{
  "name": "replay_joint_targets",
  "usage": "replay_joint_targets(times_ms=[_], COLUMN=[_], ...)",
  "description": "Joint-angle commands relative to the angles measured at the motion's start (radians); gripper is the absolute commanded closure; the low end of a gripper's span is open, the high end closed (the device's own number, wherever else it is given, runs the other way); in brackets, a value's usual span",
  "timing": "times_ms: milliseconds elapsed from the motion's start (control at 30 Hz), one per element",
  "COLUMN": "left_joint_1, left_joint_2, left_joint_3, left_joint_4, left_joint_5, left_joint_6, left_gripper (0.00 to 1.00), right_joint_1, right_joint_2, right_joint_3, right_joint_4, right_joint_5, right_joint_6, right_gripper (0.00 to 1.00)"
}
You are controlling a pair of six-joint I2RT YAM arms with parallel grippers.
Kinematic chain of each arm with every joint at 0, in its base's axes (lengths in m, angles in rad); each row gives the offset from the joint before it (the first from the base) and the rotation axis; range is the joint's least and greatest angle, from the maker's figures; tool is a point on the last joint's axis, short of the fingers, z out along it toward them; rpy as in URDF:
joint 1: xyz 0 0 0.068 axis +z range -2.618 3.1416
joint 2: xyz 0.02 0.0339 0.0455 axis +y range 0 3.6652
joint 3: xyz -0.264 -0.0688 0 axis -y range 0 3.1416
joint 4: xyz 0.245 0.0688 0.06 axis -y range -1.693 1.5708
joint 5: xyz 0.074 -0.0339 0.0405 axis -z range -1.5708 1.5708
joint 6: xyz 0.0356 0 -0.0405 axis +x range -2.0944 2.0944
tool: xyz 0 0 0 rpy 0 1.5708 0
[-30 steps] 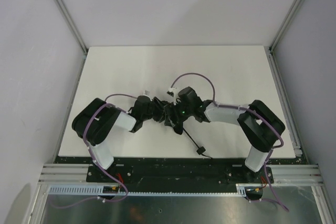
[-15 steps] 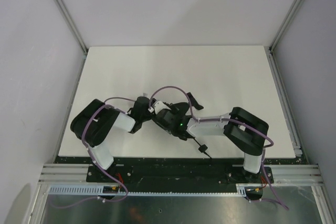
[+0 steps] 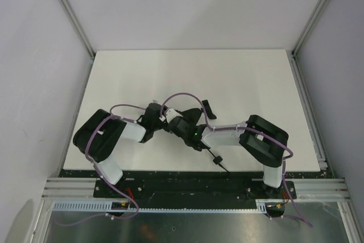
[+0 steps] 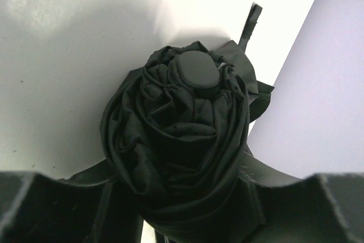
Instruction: Put away the umbrella
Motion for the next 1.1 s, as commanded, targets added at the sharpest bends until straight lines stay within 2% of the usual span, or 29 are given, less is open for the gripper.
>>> replay_joint_targets(times_ms=[0,133,200,467,700,833,967,1067], left_joint_1=[-0.003,0.010,0.015,0.014,-0.002,-0.005,-0.008,-0.008], left_joint_2=[-0.022,-0.049,-0.055,-0.010,0.032,0.064,0.084,0.094], left_joint_3=[-0.026,-0.038,-0.041,-0.025,-0.001,0.011,0.016,0.011], left_joint_4=[-0.163,-0.163,-0.162,-0.163,-0.161,-0.156,-0.147,-0.140], left_joint_5=[-0.026,-0.034,-0.036,-0.025,-0.029,-0.028,-0.034,-0.039], left_joint_6=[0.089,0.110,0.119,0.126,0.133,0.140,0.143,0.147], left_gripper=[0.43,0.14,0.04,0.01,0.04,0.11,0.28,0.46], right_joint_1=[-0.080,-0.154,-0.198,-0.324,-0.400,-0.432,-0.445,-0.447], right_joint_2=[-0.039,-0.096,-0.115,-0.157,-0.160,-0.152,-0.136,-0.124], right_joint_3=[-0.045,-0.097,-0.113,-0.174,-0.218,-0.233,-0.234,-0.234], right_joint_4=[0.018,0.076,0.093,0.216,0.369,0.449,0.479,0.468], right_joint_5=[-0.245,-0.446,-0.558,-0.884,-1.103,-1.230,-1.301,-1.316], right_joint_6=[0.058,0.096,0.123,0.228,0.315,0.361,0.375,0.376], right_gripper=[1.00,1.00,1.00,1.00,1.00,1.00,1.00,1.00])
